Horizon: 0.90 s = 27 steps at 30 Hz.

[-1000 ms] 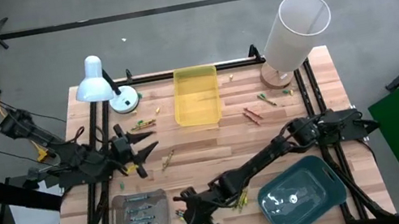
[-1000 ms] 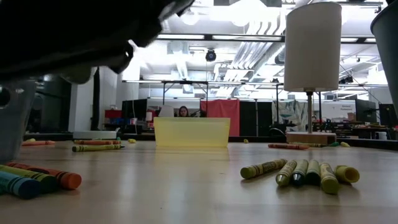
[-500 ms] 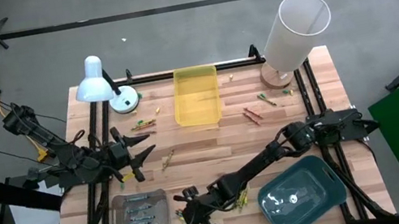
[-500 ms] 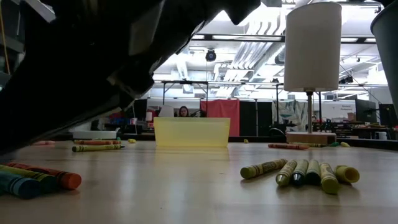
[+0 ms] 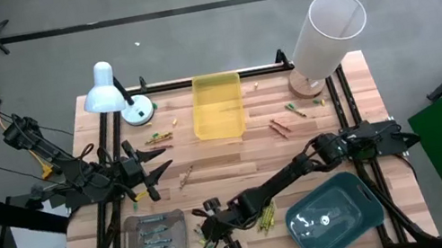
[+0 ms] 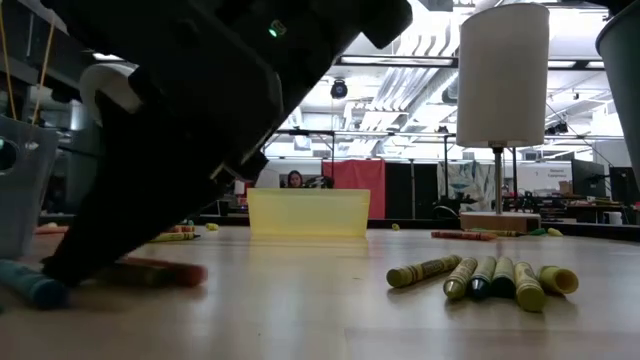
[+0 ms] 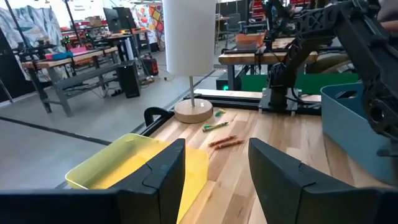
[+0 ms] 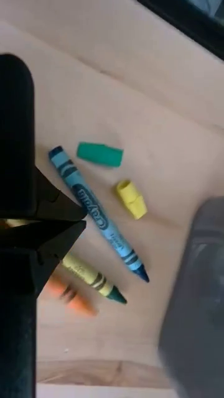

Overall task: Sort crayons
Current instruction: Put the blue crayon into the black bin

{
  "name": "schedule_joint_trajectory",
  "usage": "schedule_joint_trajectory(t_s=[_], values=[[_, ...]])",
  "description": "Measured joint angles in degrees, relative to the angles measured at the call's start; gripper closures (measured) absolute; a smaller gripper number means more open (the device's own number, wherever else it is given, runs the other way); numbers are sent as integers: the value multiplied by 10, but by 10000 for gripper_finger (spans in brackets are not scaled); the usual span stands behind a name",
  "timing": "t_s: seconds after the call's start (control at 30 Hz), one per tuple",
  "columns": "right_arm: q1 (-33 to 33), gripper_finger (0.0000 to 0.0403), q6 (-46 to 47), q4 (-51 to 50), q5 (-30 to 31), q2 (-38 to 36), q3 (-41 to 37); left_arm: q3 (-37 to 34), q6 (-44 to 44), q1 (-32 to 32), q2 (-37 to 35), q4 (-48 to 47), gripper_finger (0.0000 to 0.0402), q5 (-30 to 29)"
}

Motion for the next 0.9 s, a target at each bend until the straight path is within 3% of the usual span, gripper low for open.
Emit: schedule_joint_trajectory(t_s=[0.53, 0.77, 0.9], values=[[-4, 403, -10, -78, 11, -25, 50, 0, 14, 0, 0, -1, 240, 0], [3, 402, 95, -28, -7, -24, 56, 0, 14, 0, 0, -1, 240, 0], [5, 378, 160, -10, -8, -24, 56, 0, -2, 0, 0, -1, 240, 1]])
